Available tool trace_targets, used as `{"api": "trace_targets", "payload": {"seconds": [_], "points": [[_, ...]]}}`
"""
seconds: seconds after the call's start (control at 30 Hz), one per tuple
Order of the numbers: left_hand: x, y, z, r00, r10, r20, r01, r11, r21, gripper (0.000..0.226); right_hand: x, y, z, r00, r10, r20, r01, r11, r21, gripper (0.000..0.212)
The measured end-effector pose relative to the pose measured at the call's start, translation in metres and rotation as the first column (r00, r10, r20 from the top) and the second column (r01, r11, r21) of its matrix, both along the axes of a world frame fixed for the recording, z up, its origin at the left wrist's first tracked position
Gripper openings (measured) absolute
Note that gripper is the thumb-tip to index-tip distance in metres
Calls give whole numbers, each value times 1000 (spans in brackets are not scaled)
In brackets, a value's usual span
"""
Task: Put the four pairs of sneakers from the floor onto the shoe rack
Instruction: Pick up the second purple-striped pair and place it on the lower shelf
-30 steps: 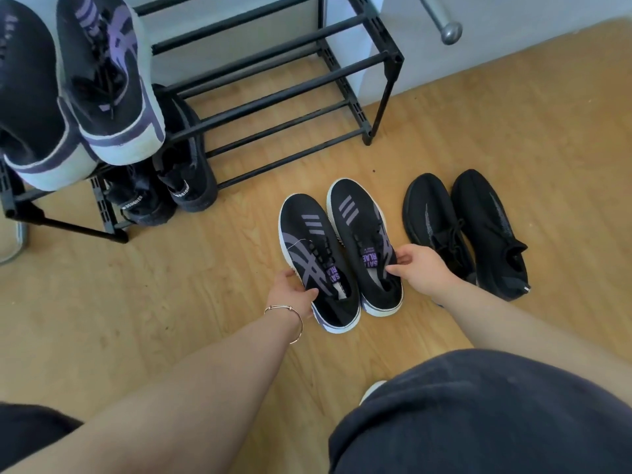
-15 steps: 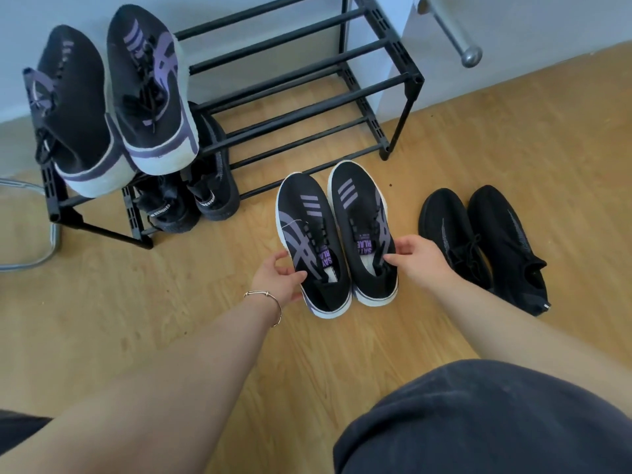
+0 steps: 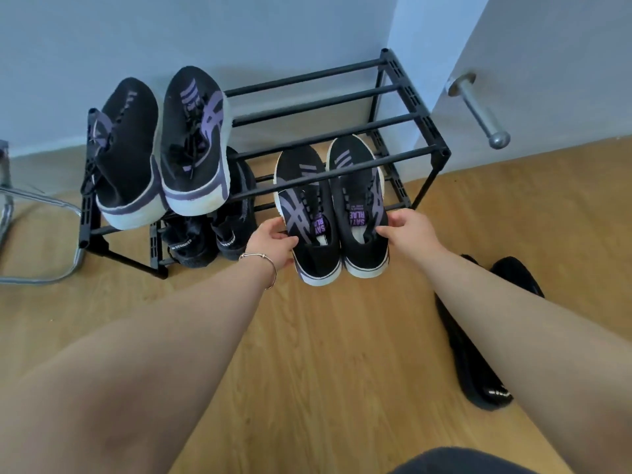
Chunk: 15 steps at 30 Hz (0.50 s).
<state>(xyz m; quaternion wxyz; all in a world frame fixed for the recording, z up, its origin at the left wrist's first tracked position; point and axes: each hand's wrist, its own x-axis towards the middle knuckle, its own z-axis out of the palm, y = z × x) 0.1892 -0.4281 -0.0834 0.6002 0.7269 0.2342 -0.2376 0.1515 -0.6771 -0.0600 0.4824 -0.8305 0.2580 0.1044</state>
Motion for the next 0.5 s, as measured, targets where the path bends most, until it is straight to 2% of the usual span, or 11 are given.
{"api": "trace_targets", "payload": {"seconds": [0.23,0.43,0.5], "points": [[48,-6,-1,997,59,41,-60,998,22,50,65,6,4,1000,-4,-8,4,999,-37,26],[70,2,-14,997,82,7,-83,993,89,24,78,15,-15,998,-35,-44,34,999,-16,32],[73,2,-18,997,76,2,-76,992,96,29,74,17,-17,999,-35,-40,35,999,-2,26]]}}
